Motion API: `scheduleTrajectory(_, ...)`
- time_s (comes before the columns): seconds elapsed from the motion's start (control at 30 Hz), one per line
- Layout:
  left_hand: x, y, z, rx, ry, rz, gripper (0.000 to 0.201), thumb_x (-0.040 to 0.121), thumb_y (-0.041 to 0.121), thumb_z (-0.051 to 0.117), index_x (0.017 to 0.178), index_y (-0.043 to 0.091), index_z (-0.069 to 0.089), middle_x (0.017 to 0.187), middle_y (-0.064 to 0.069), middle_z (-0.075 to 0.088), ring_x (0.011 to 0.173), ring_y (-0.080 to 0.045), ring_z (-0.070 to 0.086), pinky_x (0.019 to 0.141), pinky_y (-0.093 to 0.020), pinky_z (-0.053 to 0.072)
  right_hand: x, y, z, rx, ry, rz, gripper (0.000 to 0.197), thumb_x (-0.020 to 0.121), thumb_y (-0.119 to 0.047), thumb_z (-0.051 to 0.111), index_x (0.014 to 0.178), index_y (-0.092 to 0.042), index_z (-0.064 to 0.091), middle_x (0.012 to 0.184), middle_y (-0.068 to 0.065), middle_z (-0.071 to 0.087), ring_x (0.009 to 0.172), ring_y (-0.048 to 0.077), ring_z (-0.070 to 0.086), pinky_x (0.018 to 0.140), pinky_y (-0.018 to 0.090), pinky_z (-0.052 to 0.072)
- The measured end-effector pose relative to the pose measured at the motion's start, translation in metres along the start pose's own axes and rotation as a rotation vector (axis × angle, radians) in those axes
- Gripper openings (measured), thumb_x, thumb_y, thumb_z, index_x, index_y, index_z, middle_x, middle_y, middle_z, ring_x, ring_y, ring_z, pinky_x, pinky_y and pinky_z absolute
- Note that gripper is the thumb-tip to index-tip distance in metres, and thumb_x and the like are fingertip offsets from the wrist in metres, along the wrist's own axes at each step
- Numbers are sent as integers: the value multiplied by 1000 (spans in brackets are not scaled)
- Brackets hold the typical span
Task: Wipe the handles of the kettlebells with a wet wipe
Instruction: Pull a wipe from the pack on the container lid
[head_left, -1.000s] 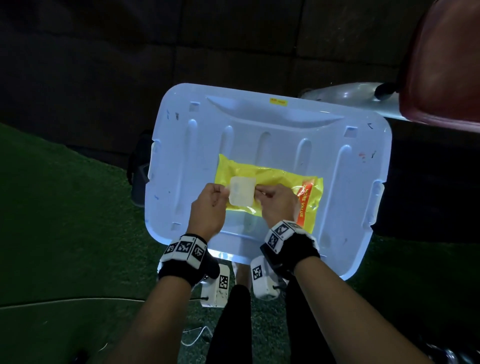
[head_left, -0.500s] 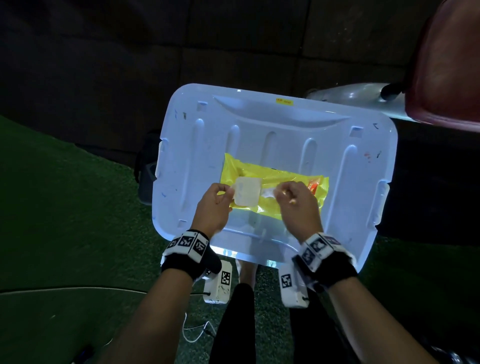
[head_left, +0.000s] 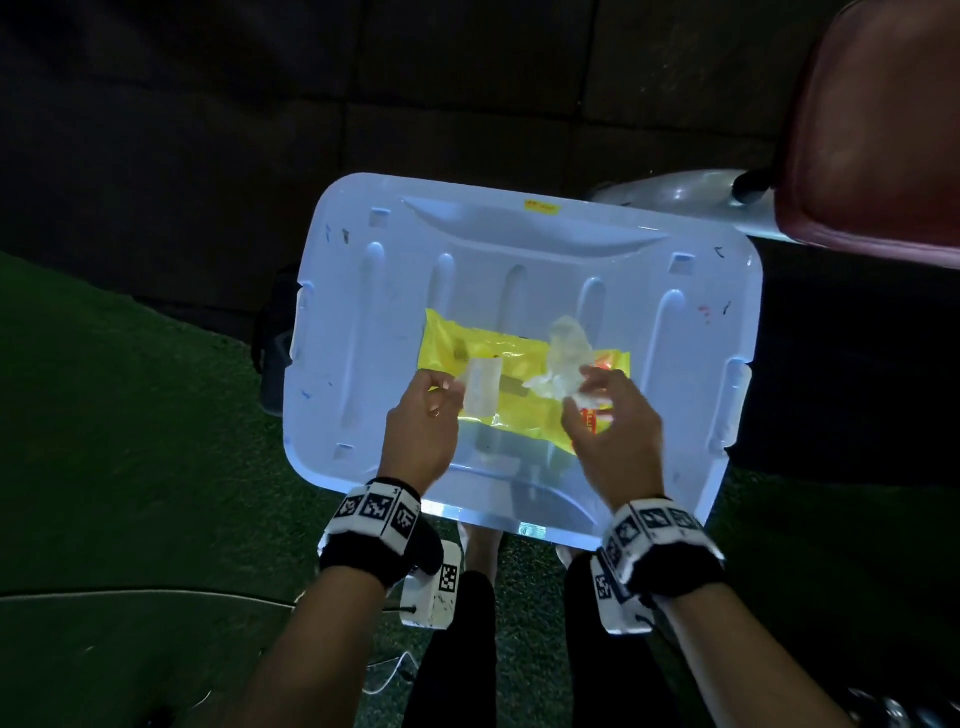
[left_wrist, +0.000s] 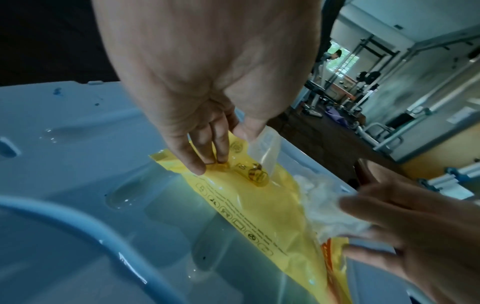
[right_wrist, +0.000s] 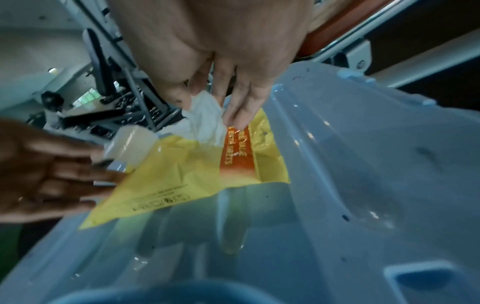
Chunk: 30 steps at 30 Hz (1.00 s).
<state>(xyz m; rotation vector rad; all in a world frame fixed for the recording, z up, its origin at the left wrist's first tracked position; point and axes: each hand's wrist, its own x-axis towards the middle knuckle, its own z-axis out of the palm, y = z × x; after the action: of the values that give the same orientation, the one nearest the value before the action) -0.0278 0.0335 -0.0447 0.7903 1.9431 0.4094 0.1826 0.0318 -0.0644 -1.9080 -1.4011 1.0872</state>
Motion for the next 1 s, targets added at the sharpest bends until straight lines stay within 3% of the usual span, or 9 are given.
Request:
scheduleTrajectory(0.13, -9, 8, 12, 135, 40, 188, 16, 103, 35, 59, 101, 20, 62, 111, 6, 69, 105, -11, 60, 84, -30, 45, 21, 13, 23, -72, -115, 15, 47, 91, -11, 71, 136, -20, 62, 110, -1, 60, 96, 14, 61, 87, 18, 40)
scheduleTrajectory(0.2, -11, 8, 20, 204, 78, 316, 13, 102, 36, 61, 99, 23, 63, 107, 6, 64, 103, -13, 59, 84, -34, 47, 28, 14, 25, -83, -69, 27, 30, 89, -4, 70, 118, -12, 73, 108, 8, 61, 98, 25, 65, 85, 16, 36)
scheduleTrajectory(0.3, -13, 13, 35, 256, 26, 475, 13, 103, 33, 60, 104, 22, 66, 105, 5, 60, 100, -18, 61, 85, -33, 49, 29, 13, 18, -85, 21, -22, 16, 84, 2, 68, 95, -8, 75, 109, 10, 60, 91, 18, 63, 82, 17, 39)
scheduleTrajectory(0.4, -9, 9, 51, 404, -114, 594, 33, 103, 39, 52, 123, 19, 70, 121, -4, 65, 116, -26, 59, 105, -41, 46, 27, 17, 5, 1, 53, -52, 21, 81, 5, 63, 94, -9, 72, 103, 4, 67, 89, 16, 63, 86, 28, 51)
scheduleTrajectory(0.5, -6, 3, 65, 664, -176, 594, 54, 97, 50, 41, 134, 22, 66, 136, -13, 58, 124, -38, 54, 102, -50, 50, 21, 20, -8, 151, 68, 65, 35, 81, 11, 56, 96, -15, 76, 97, -8, 71, 84, 10, 66, 81, 30, 57)
scheduleTrajectory(0.6, -10, -1, 73, 871, -150, 602, 58, 93, 53, 47, 141, 24, 59, 147, -13, 50, 130, -39, 49, 91, -50, 55, 10, 31, -17, 281, 63, 250, 43, 86, 8, 55, 92, -27, 80, 103, -14, 73, 86, 13, 72, 77, 35, 61)
scheduleTrajectory(0.7, -12, 0, 80, 973, -182, 539, 66, 93, 60, 54, 152, 31, 43, 161, -8, 29, 146, -33, 29, 106, -48, 43, -7, 38, -30, 455, 101, 428, 37, 89, 1, 58, 91, -29, 79, 101, 0, 78, 86, 27, 77, 70, 39, 62)
scheduleTrajectory(0.83, -2, 9, 80, 1052, -234, 526, 76, 86, 73, 47, 149, 31, 43, 159, -11, 27, 148, -34, 24, 114, -47, 38, -48, 31, -56, 649, 227, 508, 11, 85, -10, 77, 94, -16, 78, 82, 6, 79, 80, 24, 77, 71, 42, 57)
scheduleTrajectory(1.0, -15, 10, 79, 1161, -326, 504, 94, 87, 75, 31, 162, 19, 24, 167, -20, 17, 155, -37, 17, 123, -48, 25, -131, 42, -79, 612, 490, 543, 11, 79, -14, 85, 81, -18, 76, 80, -10, 76, 75, 16, 70, 69, 31, 57)
